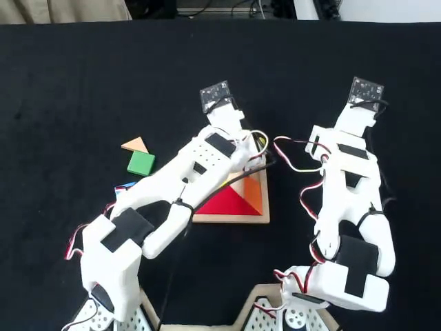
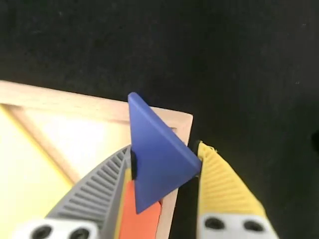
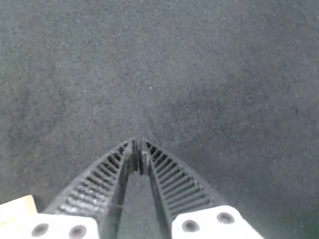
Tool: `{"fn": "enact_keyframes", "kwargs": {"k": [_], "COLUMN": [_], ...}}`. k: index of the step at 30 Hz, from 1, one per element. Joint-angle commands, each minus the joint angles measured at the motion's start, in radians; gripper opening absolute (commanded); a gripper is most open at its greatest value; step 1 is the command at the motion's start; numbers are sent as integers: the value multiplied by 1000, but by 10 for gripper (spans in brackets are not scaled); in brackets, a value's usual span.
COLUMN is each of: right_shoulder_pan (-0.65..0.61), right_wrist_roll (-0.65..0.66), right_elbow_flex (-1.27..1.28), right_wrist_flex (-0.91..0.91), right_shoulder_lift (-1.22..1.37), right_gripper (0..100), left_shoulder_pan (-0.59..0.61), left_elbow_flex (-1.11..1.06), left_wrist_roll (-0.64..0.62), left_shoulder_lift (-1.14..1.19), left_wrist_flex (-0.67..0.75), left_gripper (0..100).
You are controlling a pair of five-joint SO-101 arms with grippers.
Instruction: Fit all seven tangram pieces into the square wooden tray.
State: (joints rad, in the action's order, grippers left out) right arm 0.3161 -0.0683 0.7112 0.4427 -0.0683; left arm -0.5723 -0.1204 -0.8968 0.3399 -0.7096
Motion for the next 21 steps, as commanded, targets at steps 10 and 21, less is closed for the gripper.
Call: {"fn": "enact_keyframes", "kwargs": {"k": [10,21], "right_shoulder_pan": [37,-2], "right_wrist_roll": [-5,-3], "right_elbow_flex": [-35,-30], "right_wrist_flex": [-18,-8], "right_shoulder_lift": [-39,-48], "right_gripper": [14,12], "left_shoulder_pan": [-15,160], "left_elbow_flex": [142,259], "left_wrist_roll": [-106,222], "left_shoulder_lift": [-3,-195], "left_wrist_flex": [-160,-554], "left_gripper": [291,288]}}
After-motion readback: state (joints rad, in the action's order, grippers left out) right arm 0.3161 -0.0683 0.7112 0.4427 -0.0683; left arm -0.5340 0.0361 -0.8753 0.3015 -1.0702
